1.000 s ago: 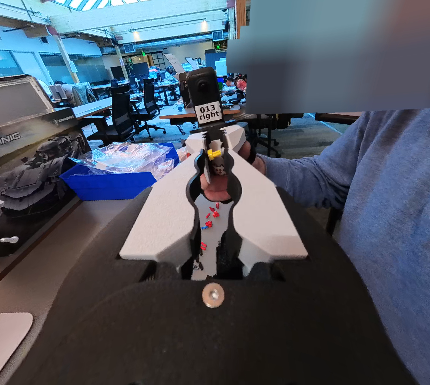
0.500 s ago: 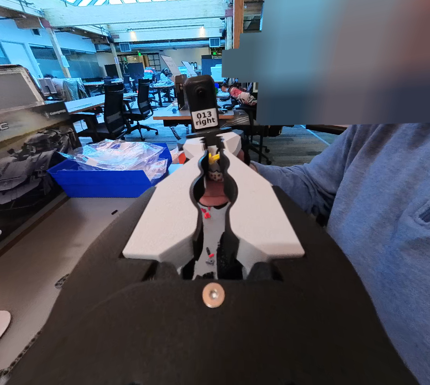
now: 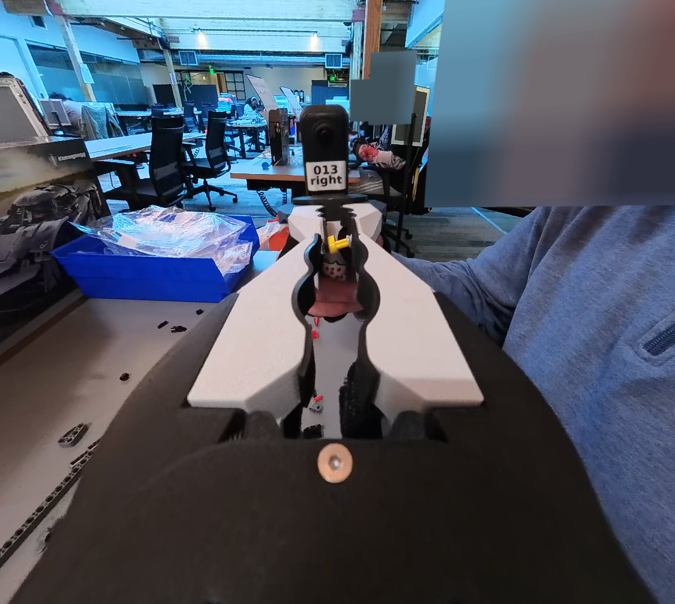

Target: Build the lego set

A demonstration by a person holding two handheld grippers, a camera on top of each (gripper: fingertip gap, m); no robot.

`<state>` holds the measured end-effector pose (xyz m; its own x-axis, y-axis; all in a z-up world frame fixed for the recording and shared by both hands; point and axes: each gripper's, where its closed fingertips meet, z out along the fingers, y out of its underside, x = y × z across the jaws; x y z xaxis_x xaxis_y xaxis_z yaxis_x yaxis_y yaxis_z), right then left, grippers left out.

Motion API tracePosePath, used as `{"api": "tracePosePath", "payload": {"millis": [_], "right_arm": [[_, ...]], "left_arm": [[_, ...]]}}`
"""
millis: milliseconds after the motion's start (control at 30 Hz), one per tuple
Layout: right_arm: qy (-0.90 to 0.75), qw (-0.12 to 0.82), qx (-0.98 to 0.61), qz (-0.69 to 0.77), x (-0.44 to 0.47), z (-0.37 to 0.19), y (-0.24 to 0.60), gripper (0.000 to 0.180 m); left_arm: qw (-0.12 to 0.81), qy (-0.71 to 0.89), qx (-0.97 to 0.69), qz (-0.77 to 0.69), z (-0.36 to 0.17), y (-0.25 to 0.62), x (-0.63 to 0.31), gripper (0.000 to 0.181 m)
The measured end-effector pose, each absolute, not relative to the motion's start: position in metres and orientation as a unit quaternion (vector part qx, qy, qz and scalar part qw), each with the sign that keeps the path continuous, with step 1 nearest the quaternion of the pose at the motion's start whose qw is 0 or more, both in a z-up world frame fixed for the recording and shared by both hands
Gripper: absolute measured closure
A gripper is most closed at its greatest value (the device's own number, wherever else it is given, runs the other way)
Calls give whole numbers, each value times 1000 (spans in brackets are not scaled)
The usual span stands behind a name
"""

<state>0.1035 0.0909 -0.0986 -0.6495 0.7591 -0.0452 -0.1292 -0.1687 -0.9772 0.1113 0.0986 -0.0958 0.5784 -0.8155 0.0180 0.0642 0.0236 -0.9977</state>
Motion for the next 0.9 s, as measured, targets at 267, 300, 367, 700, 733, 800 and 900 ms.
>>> {"api": "tracePosePath", "payload": {"millis": [267,300,367,700,733,800,900], "right_arm": [[-562,316,-280,712,103,-98,92,168],[-563,316,-278,711,103,-98,92,168],[-565,318,-276,709,104,-98,91,168],[-567,320,-277,706,101,-98,90,168],[-565,320,-279,707,101,-98,90,168],[-564,322,-281,706,100,-98,92,168],[-566,324,-281,705,100,-98,92,168]], "left_arm": [[647,306,-608,-344,-96,100,111,166],[647,306,-607,-344,-95,100,111,166],[644,305,-610,-348,-95,99,111,166],[634,287,-617,-369,-94,102,106,177],[635,289,-614,-369,-93,101,105,175],[630,293,-610,-381,-92,98,108,171],[631,293,-615,-371,-93,99,108,171]]}}
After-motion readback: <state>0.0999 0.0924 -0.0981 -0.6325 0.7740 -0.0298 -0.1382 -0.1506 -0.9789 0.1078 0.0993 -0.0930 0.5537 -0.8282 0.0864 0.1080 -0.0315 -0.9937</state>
